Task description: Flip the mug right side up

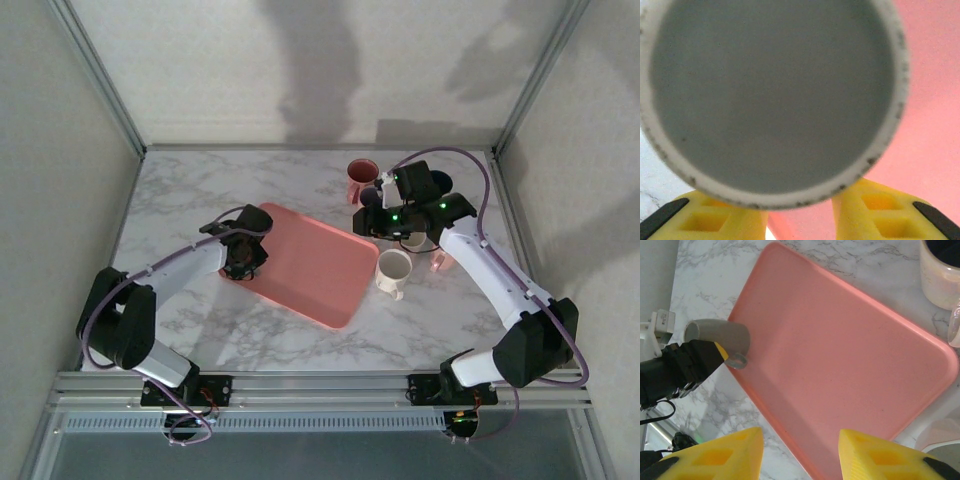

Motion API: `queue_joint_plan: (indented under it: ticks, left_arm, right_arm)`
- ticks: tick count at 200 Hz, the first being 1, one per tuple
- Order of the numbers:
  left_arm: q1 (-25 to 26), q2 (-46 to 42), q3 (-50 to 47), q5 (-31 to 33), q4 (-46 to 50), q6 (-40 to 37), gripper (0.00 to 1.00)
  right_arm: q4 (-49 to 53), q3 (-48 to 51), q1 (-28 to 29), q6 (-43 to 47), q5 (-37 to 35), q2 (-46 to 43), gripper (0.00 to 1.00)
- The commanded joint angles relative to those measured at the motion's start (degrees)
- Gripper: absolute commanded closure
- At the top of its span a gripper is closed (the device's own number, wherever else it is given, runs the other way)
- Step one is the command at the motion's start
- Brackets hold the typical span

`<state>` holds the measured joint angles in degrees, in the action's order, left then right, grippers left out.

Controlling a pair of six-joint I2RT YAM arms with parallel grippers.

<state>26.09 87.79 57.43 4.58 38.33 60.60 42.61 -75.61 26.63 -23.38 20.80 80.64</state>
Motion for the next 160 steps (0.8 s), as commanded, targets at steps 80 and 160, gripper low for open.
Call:
queue_joint_plan:
  ticks: [80,160]
  left_arm:
    - [-2.22,0.44,-0.75,4.86,3.86,-2.18,0.71]
    - [-3.28,2.13,-0.63,4.21,2.66,-5.12,0.79]
  right_arm:
    - [-1.41,-0.03,-1.50,-1.00,1.72,0.20,0.56]
    - [-1.48,1.07,-1.56,-2.16,1.80,-1.27,0.57]
